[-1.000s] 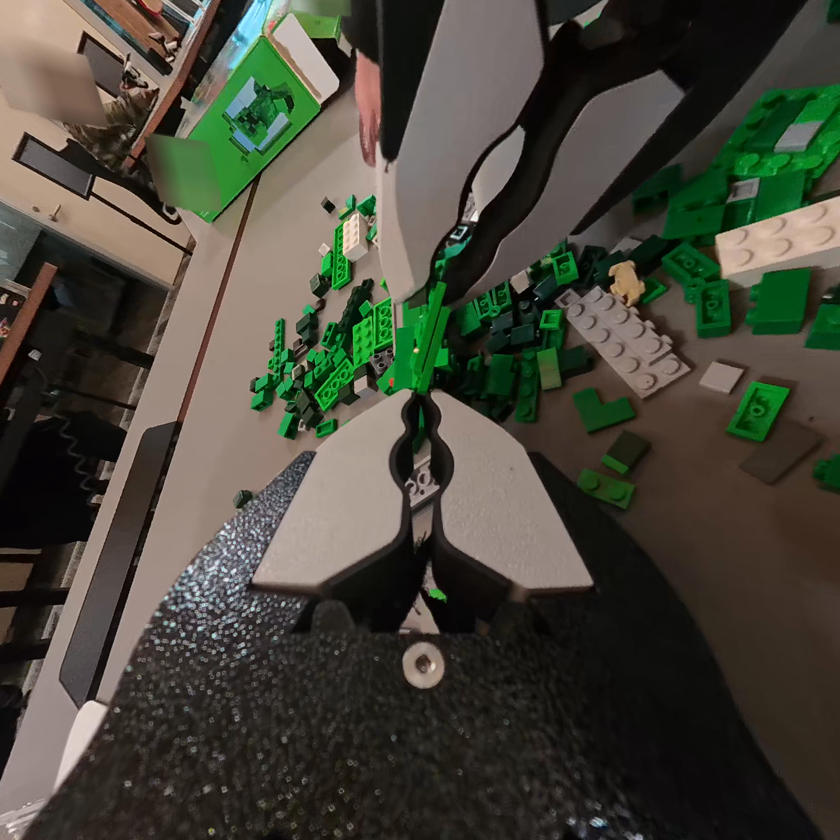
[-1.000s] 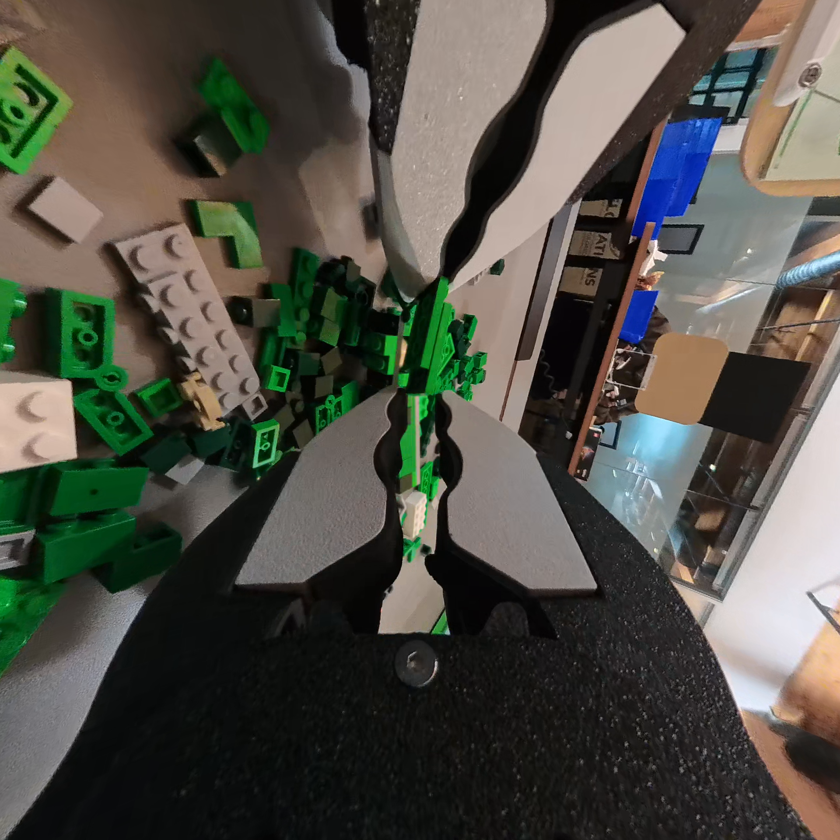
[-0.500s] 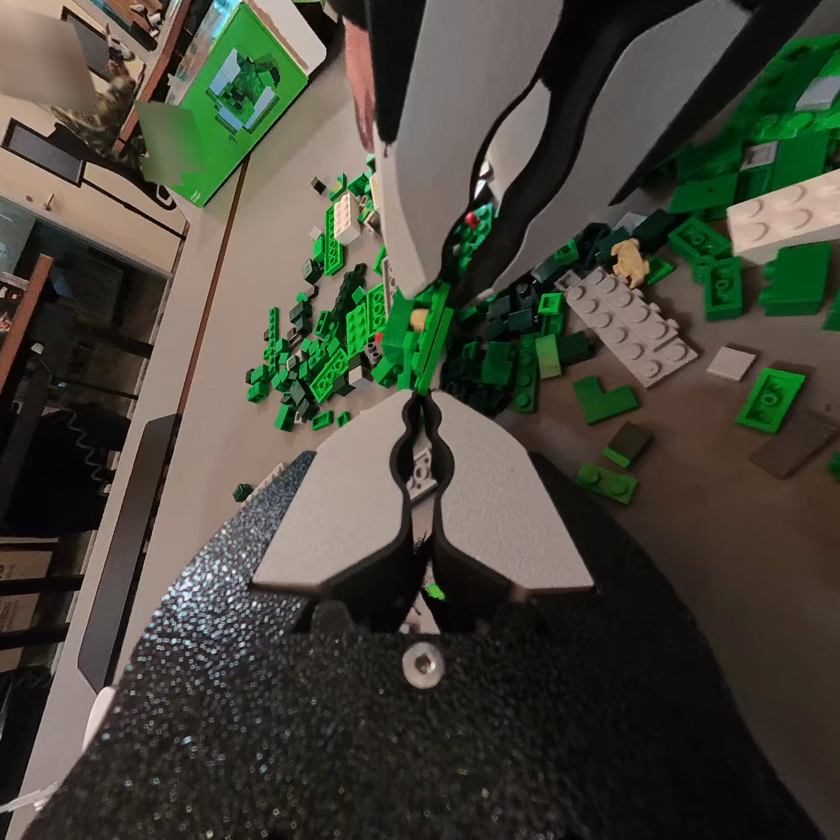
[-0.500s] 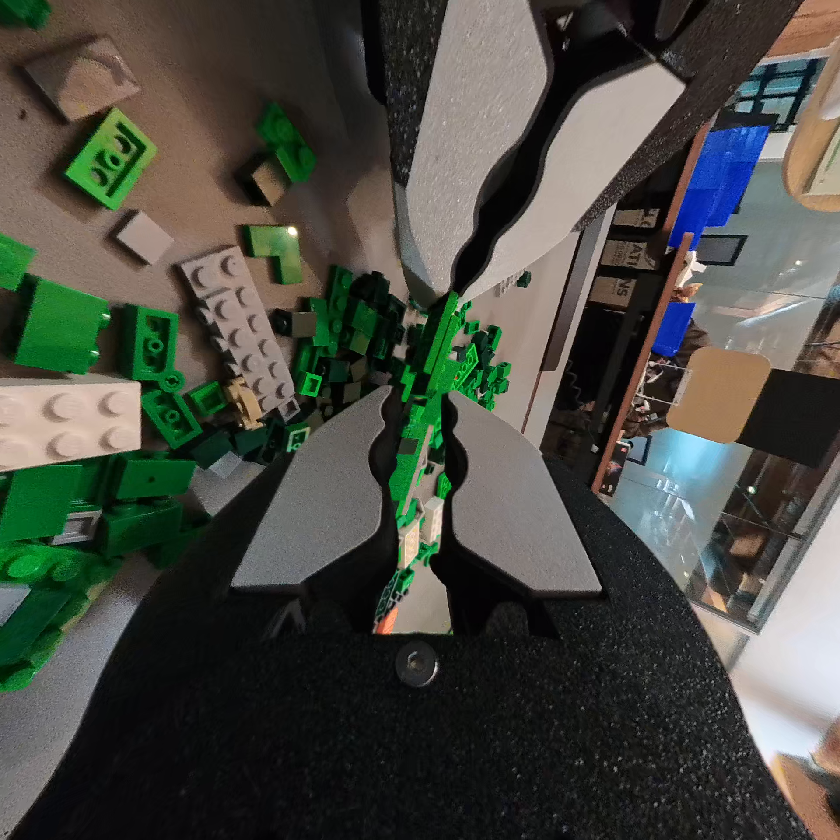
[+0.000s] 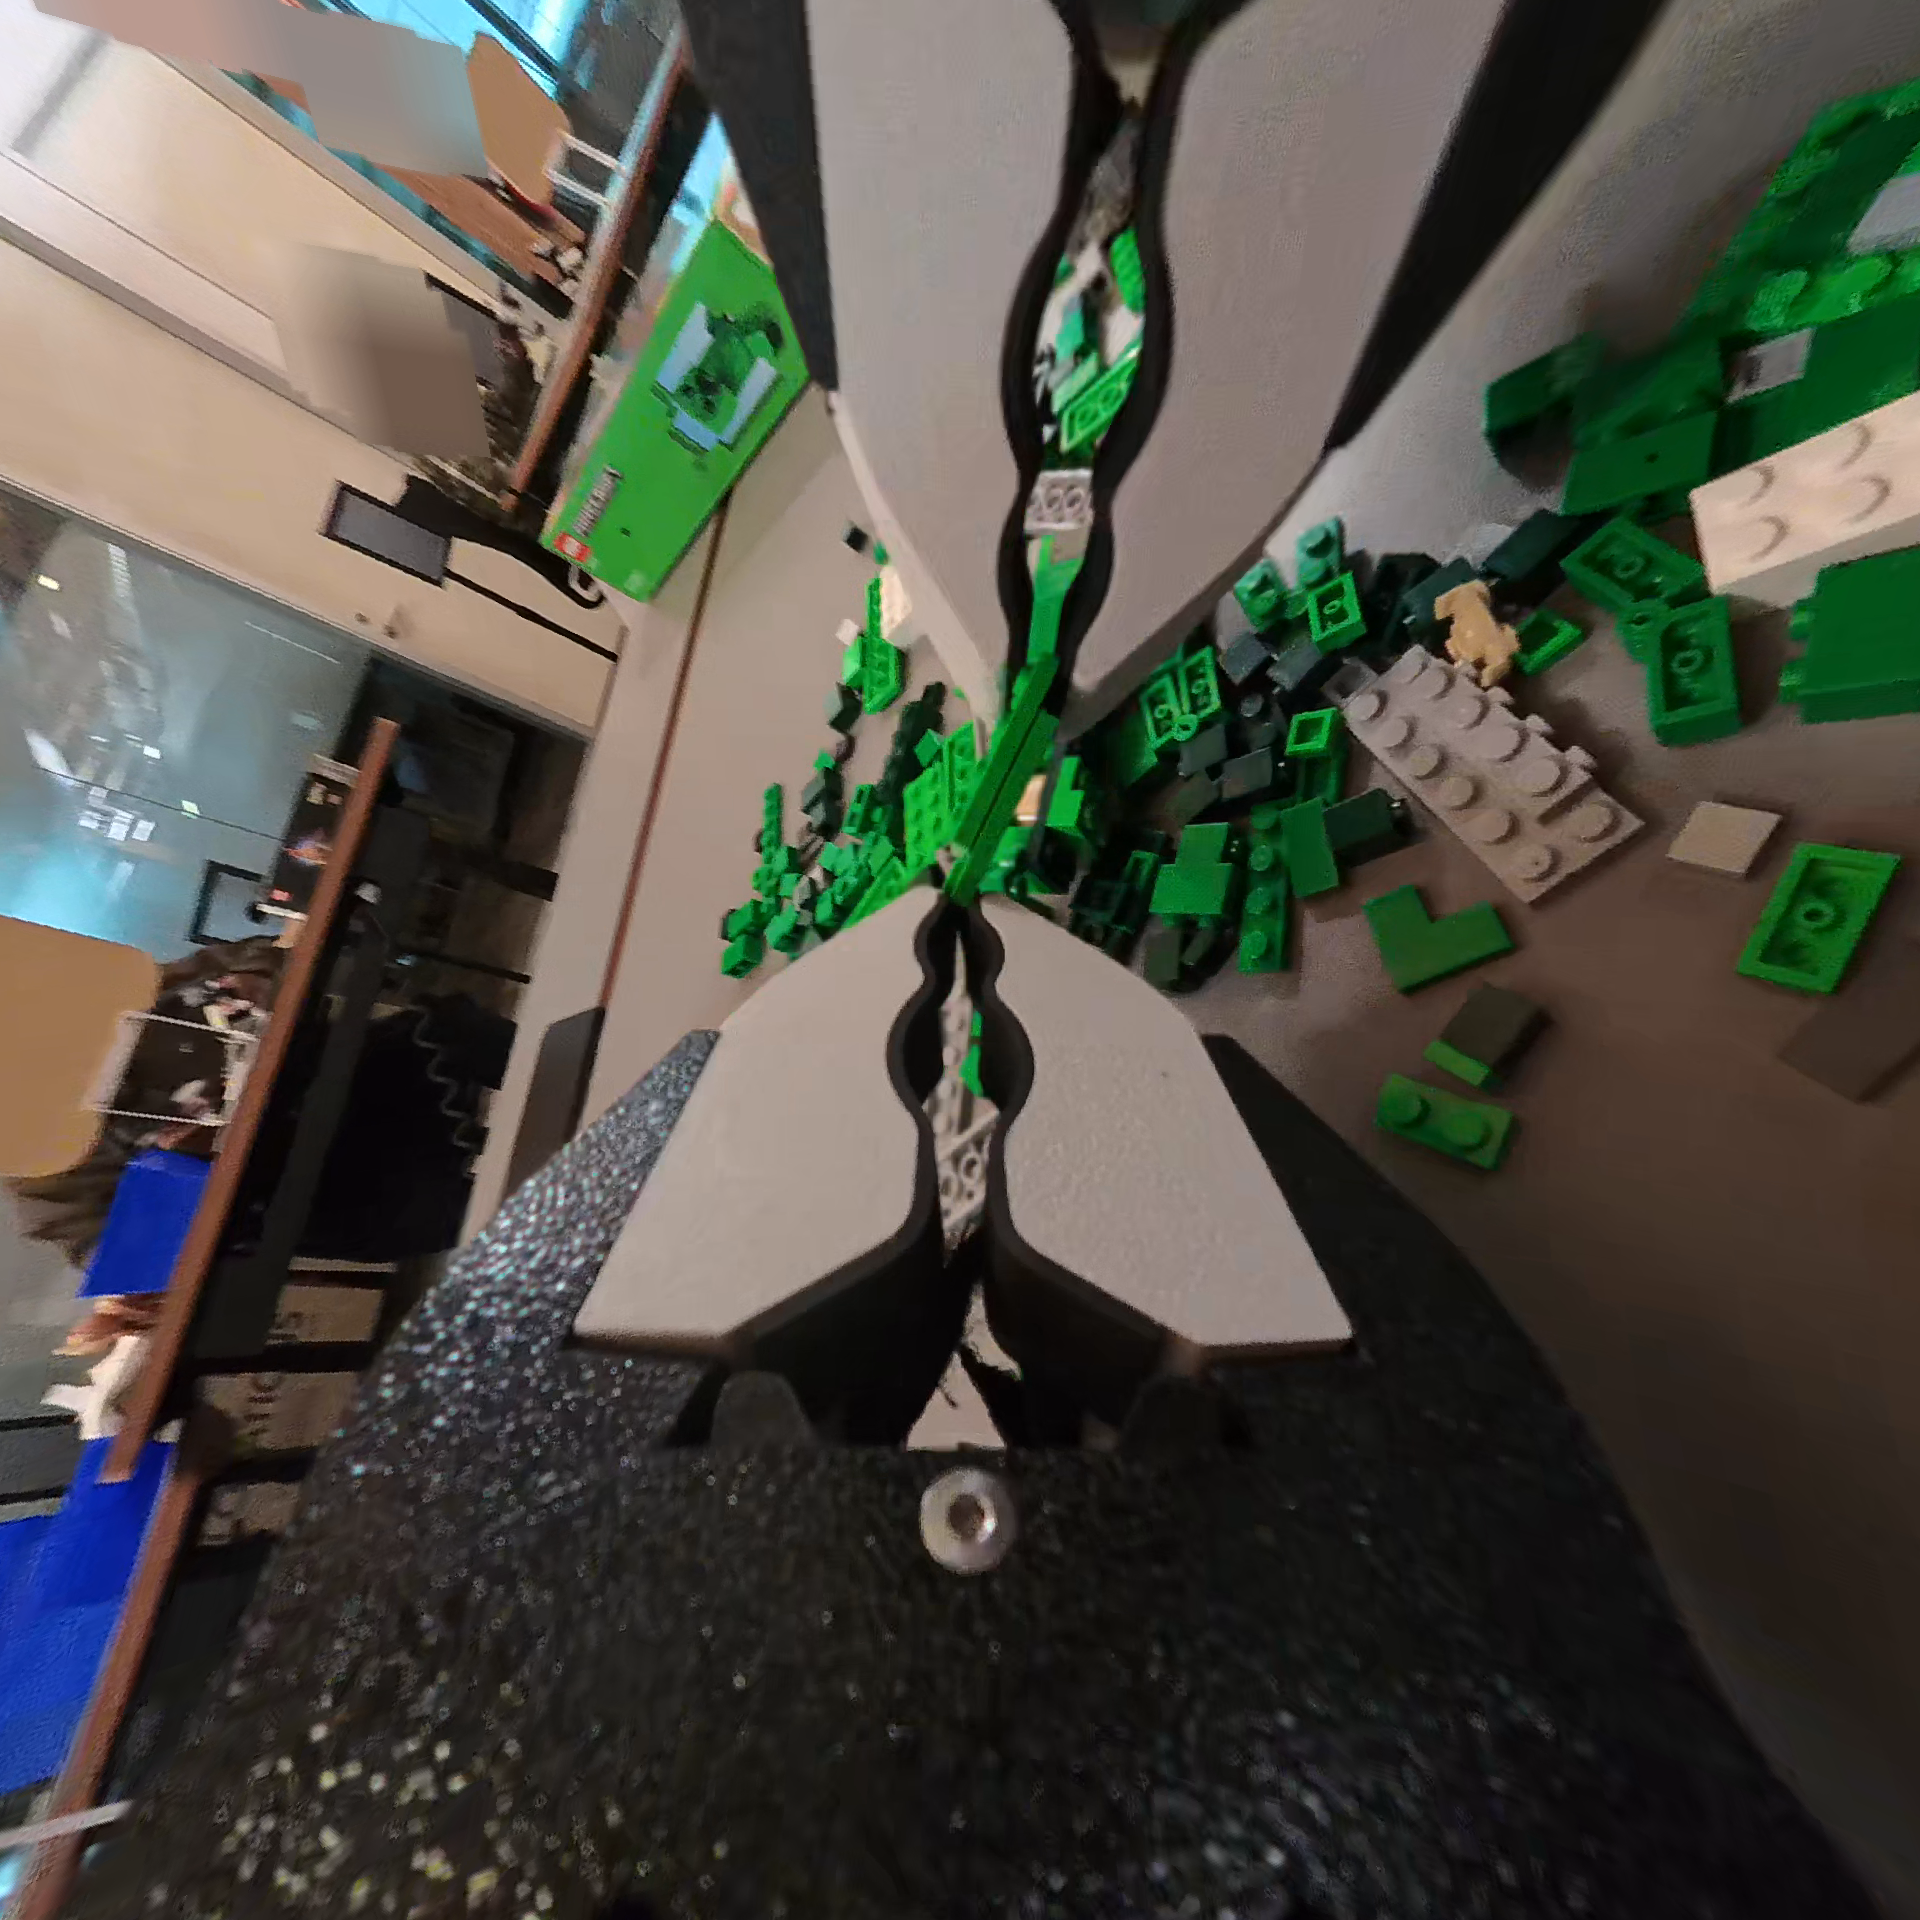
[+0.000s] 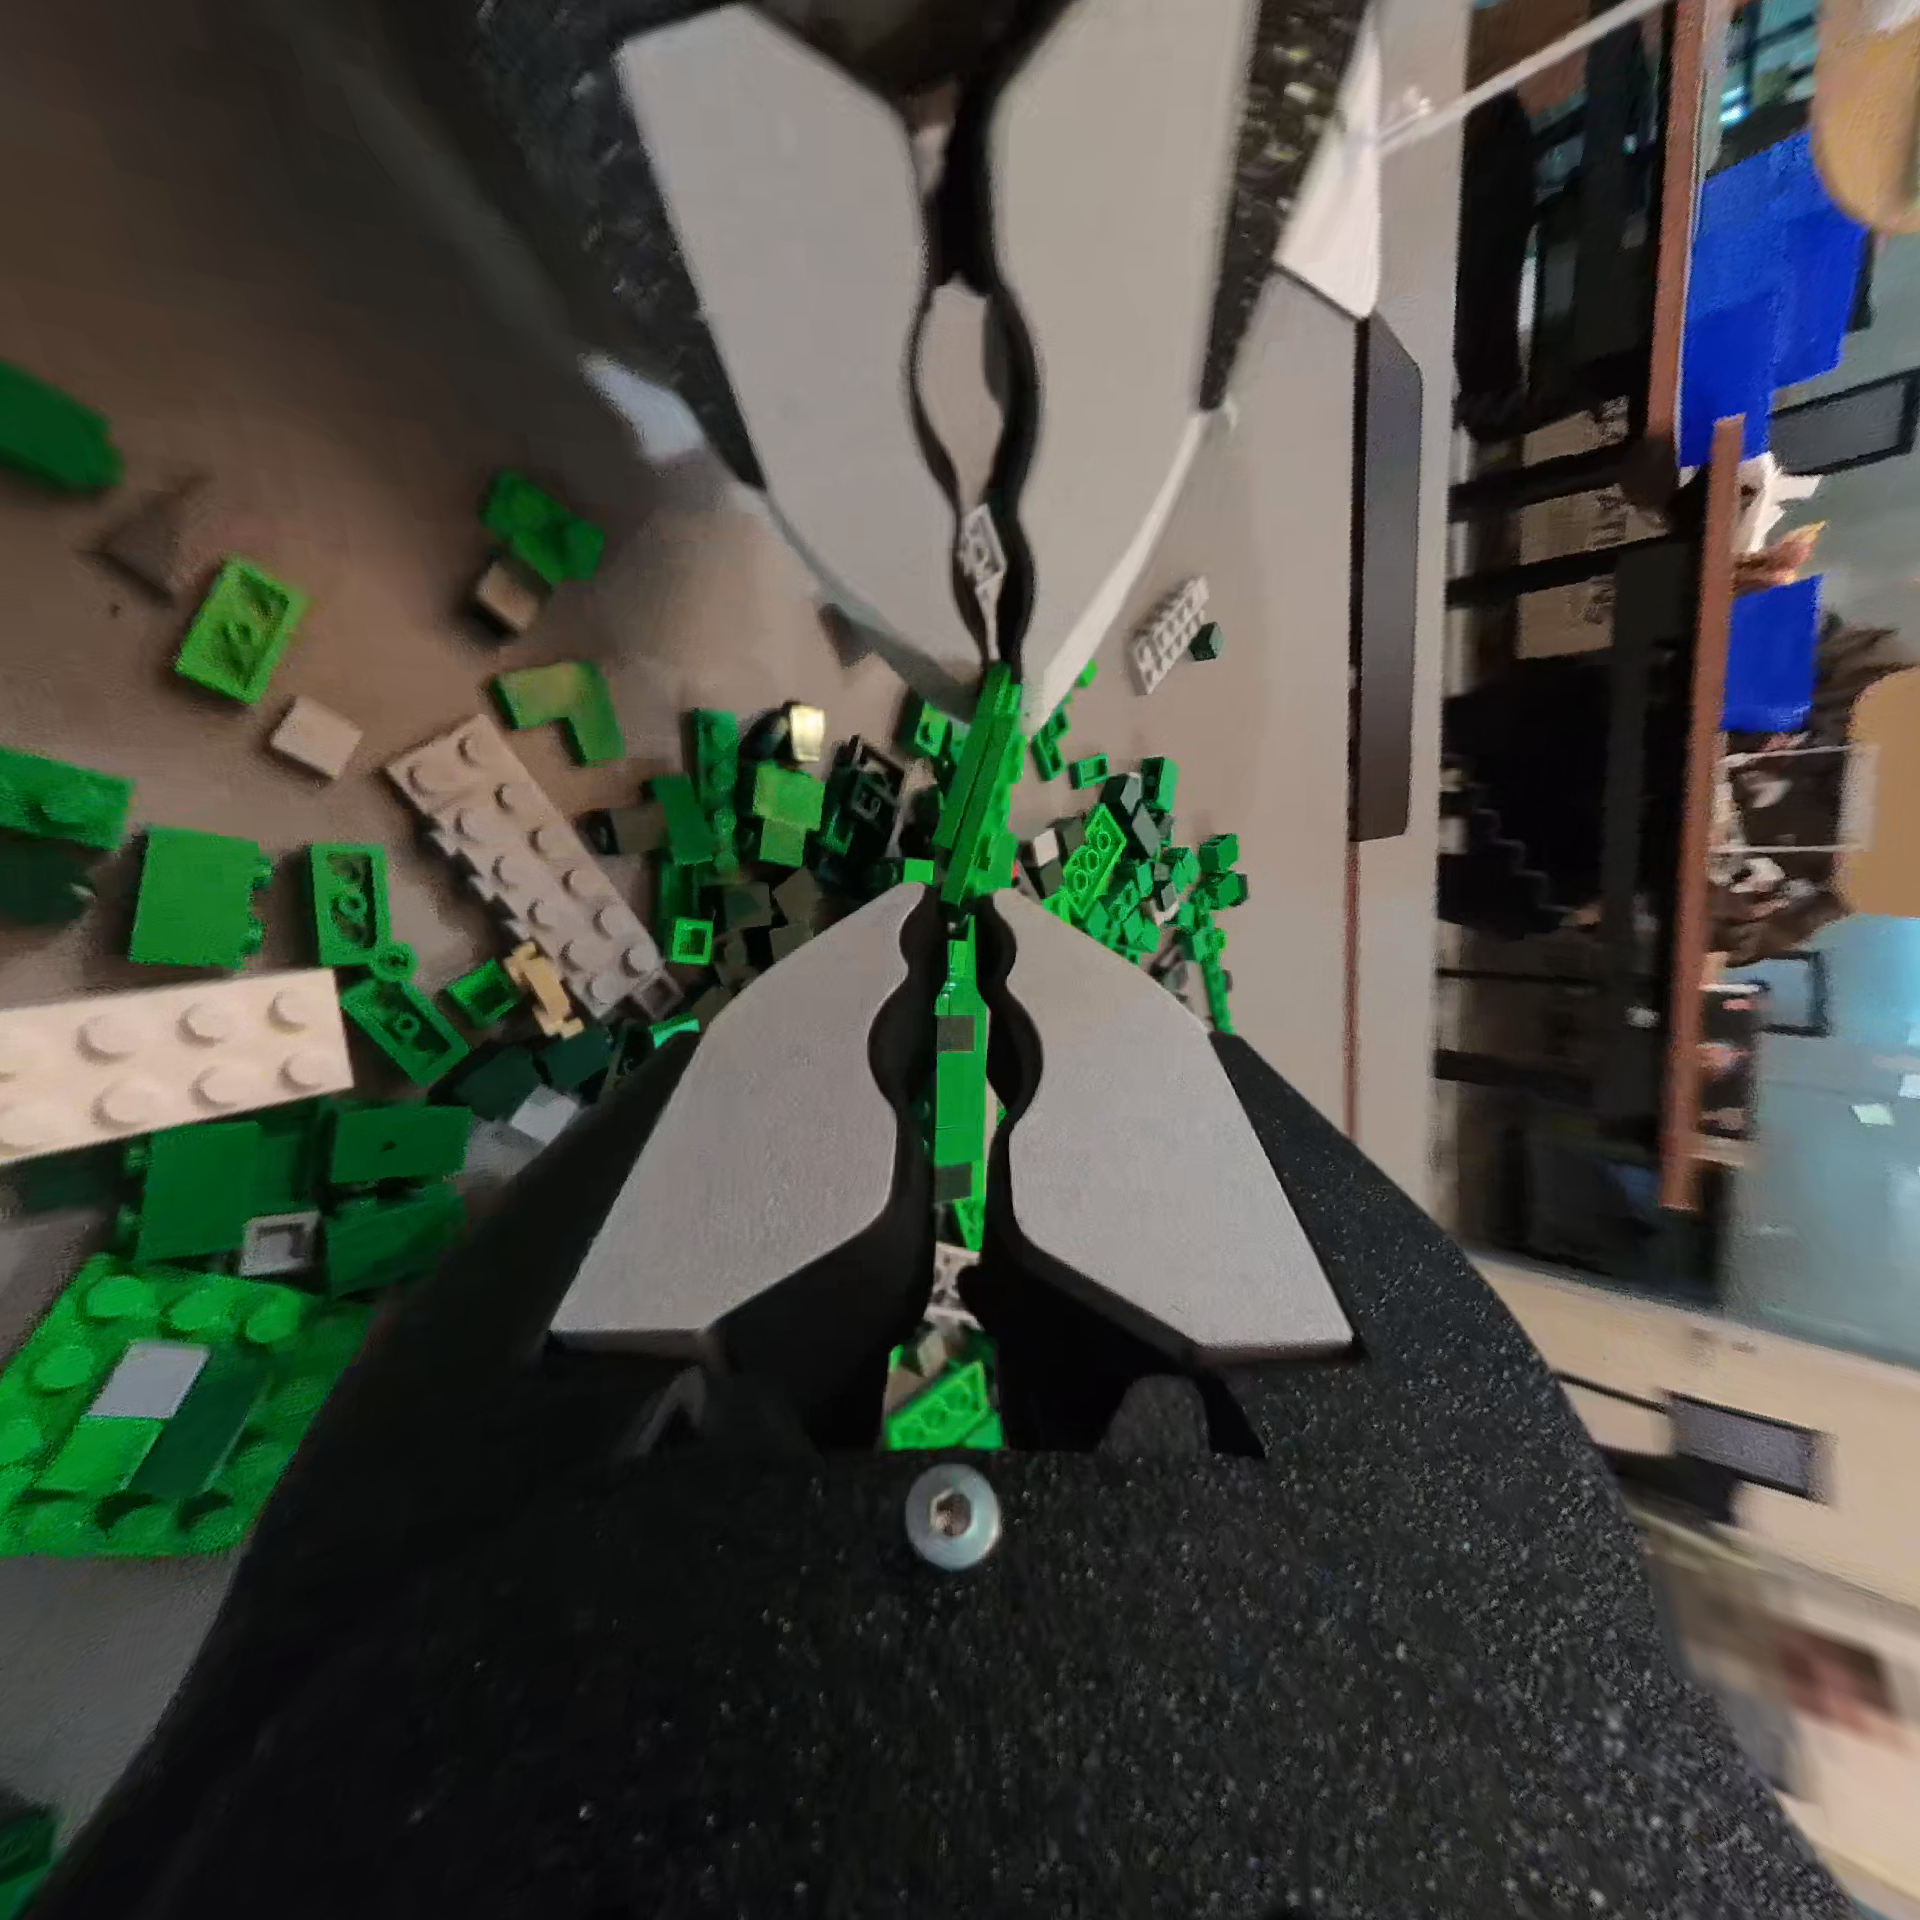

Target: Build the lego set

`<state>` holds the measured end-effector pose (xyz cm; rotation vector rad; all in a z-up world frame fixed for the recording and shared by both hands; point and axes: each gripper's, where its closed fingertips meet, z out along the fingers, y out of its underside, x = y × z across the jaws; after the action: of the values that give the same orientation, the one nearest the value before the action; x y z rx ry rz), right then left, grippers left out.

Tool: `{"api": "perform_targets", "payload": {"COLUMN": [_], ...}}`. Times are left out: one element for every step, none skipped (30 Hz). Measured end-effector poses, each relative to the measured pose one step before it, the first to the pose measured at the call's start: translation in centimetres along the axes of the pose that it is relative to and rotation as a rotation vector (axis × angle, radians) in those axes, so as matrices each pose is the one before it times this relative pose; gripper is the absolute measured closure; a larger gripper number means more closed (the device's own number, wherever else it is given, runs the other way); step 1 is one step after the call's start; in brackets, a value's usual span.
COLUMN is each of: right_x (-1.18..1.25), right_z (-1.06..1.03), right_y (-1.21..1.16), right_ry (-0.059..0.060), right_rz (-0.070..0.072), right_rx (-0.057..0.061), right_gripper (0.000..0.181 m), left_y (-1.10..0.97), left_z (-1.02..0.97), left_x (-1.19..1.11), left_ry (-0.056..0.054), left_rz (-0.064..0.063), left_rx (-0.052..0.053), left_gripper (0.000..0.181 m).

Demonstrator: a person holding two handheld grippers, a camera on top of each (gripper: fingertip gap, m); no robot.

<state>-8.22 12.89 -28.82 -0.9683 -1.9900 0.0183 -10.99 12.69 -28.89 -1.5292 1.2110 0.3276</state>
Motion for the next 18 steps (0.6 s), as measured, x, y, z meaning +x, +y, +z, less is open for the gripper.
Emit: {"api": "perform_targets", "payload": {"right_x": [0.298,0.356,0.343,0.216,0.104,0.048,0.048,0.034,0.006,-0.057,-0.166,-0.218,-0.12,-0.03,0.213,0.519,0.621,0.666], "right_z": [-0.225,-0.278,-0.264,-0.182,-0.079,0.016,0.025,0.0,-0.049,-0.053,-0.056,-0.086,-0.093,-0.039,0.012,0.052,0.036,0.05], "right_y": [-0.199,-0.279,-0.274,-0.191,-0.126,-0.074,-0.08,-0.083,-0.058,0.014,-0.101,-0.334,-0.272,-0.053,0.284,0.473,0.489,0.487], "right_ry": [-0.0135,-0.0114,-0.0099,-0.0125,-0.012,-0.0109,-0.0117,-0.0161,-0.0231,-0.0319,-0.0458,-0.0529,-0.0404,-0.0236,0.0032,0.035,0.0489,0.057], "right_rz": [0.0701,0.069,0.0641,0.0553,0.0436,0.0374,0.0405,0.0445,0.0497,0.0549,0.0685,0.0757,0.0585,0.0352,0.0113,-0.0077,-0.024,-0.0302], "right_rx": [0.0426,0.0453,0.0418,0.0299,0.021,0.0151,0.0143,0.017,0.0181,0.0155,0.0249,0.0403,0.0343,0.0145,-0.0123,-0.0286,-0.0328,-0.0352], "right_gripper": [0.176,0.176,0.176,0.176,0.176,0.176,0.175,0.175,0.175,0.175,0.177,0.177,0.177,0.177,0.177,0.177,0.177,0.177], "left_y": [-0.214,-0.244,-0.297,-0.339,-0.196,-0.04,0.014,-0.01,-0.09,-0.129,0.072,0.054,0.176,0.047,-0.004,0.387,0.853,0.858], "left_z": [-0.158,-0.144,-0.149,-0.183,-0.104,-0.042,-0.042,-0.064,-0.052,-0.041,-0.074,-0.065,0.073,0.193,0.136,0.136,0.228,0.186], "left_x": [-0.249,-0.225,-0.232,-0.337,-0.22,-0.112,-0.086,-0.088,-0.097,-0.089,-0.455,-0.173,0.215,0.502,0.14,-0.197,-0.198,-0.318], "left_ry": [-0.0218,-0.019,-0.0185,-0.0248,-0.0197,-0.0153,-0.0179,-0.0181,-0.0147,-0.0095,-0.0347,-0.0221,0.0022,0.0245,0.0076,-0.0053,-0.0021,-0.009], "left_rz": [0.0179,0.0084,0.0086,0.0093,0.0162,0.0213,0.0326,0.039,0.0229,0.0076,0.0214,0.0578,0.0259,-0.0131,-0.0254,-0.0326,-0.0427,-0.047], "left_rx": [0.0092,0.0104,0.0132,0.0134,0.0026,-0.0025,-0.0048,-0.0054,-0.0006,0.0014,-0.01,-0.006,-0.0106,-0.0037,-0.0013,-0.0217,-0.0412,-0.0271], "left_gripper": [0.179,0.179,0.18,0.179,0.179,0.179,0.179,0.179,0.179,0.179,0.179,0.18,0.18,0.18,0.179,0.179,0.179,0.179]}}
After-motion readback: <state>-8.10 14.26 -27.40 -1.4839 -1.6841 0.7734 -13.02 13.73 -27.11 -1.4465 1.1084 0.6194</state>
